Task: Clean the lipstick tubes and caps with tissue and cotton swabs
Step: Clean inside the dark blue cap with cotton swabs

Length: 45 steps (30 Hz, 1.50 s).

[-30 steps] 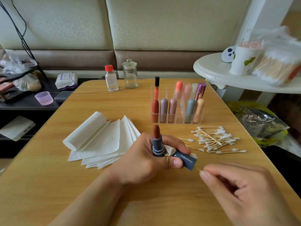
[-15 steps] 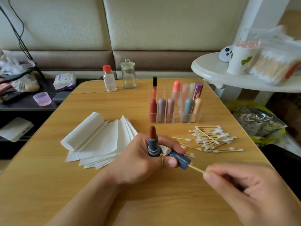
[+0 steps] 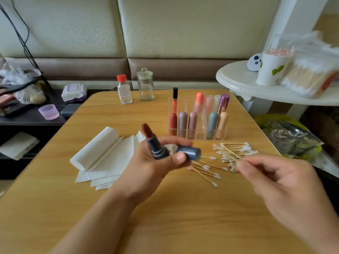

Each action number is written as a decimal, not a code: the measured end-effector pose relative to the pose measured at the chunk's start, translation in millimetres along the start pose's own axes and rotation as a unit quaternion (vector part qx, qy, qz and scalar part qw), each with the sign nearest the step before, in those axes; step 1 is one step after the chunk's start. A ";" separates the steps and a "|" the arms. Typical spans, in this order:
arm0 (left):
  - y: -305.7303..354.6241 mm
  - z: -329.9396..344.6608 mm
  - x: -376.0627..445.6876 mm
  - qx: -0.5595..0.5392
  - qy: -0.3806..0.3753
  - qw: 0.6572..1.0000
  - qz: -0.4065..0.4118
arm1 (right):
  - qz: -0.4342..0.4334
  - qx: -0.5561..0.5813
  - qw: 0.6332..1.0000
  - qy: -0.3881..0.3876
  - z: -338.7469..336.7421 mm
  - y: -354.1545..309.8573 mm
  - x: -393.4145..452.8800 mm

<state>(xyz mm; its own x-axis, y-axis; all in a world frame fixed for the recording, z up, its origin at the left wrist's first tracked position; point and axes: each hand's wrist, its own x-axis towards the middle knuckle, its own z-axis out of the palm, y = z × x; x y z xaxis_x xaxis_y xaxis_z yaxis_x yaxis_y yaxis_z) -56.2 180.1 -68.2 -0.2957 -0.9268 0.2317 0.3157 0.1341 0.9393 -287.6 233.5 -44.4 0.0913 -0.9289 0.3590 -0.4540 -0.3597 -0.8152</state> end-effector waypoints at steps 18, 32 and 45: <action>0.5 -3.0 3.5 -0.158 0.080 0.983 -0.039 | -0.046 -0.227 0.973 0.009 33.5 5.7 44.8; -8.1 -0.9 1.6 -0.054 -0.038 0.996 -0.060 | -0.031 0.183 0.971 -0.150 47.6 -22.5 54.5; -12.1 4.1 1.5 -0.040 -0.054 0.995 -0.071 | 0.048 0.078 0.996 -0.005 50.4 -15.2 66.3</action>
<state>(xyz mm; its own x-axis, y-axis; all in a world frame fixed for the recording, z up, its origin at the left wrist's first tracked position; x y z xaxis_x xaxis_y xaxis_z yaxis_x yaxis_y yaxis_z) -64.1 178.5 -78.2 -0.4367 -0.8906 0.1273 0.3329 -0.0285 0.9425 -229.9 173.0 -31.1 0.0635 -0.9604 0.2711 -0.3178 -0.2770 -0.9068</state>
